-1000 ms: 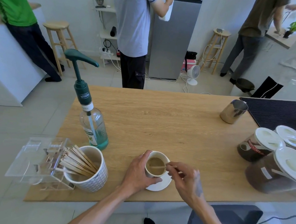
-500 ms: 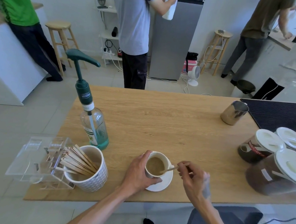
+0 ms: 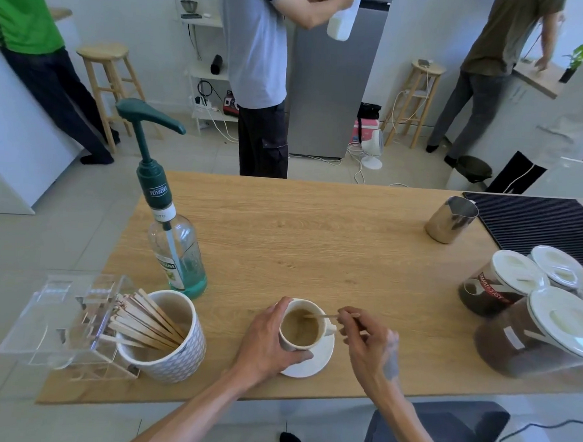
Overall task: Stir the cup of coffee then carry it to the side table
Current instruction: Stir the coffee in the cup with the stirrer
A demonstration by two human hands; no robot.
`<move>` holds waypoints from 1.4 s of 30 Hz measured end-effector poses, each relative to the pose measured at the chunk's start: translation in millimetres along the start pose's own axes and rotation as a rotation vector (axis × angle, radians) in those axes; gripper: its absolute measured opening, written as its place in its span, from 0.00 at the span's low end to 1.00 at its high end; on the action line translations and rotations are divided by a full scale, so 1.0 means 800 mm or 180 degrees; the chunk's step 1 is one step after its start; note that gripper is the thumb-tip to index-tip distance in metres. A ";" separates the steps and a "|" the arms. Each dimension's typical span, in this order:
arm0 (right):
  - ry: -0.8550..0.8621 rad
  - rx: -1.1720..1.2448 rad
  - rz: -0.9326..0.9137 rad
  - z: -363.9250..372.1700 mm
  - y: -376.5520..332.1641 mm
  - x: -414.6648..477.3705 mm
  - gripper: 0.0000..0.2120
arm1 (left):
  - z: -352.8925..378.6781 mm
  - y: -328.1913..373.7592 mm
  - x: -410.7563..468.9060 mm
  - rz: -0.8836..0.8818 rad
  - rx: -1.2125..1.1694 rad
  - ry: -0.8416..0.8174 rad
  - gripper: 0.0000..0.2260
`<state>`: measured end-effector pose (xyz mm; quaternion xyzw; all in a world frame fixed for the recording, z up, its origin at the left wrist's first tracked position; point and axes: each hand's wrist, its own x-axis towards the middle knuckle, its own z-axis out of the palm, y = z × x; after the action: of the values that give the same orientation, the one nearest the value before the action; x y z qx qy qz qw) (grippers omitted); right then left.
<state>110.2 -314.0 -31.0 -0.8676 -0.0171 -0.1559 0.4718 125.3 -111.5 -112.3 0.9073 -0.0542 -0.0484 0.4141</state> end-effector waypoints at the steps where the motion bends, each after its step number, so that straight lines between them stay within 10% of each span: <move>1: -0.0161 0.0103 0.0011 0.003 -0.002 -0.003 0.04 | 0.000 0.000 0.000 0.0008 -0.0018 -0.0001 0.44; 36: -0.0446 0.0493 0.0448 -0.001 0.001 -0.015 0.05 | -0.004 0.005 -0.002 0.0099 -0.0072 0.0030 0.44; 42: 0.0188 0.0107 0.0368 0.002 0.005 -0.003 0.04 | -0.004 0.005 -0.001 0.0059 -0.0063 0.0030 0.43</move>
<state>108.7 -314.6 -35.5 -0.8541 0.0444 -0.1537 0.4949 124.3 -111.7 -107.0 0.9028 -0.0601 -0.0409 0.4238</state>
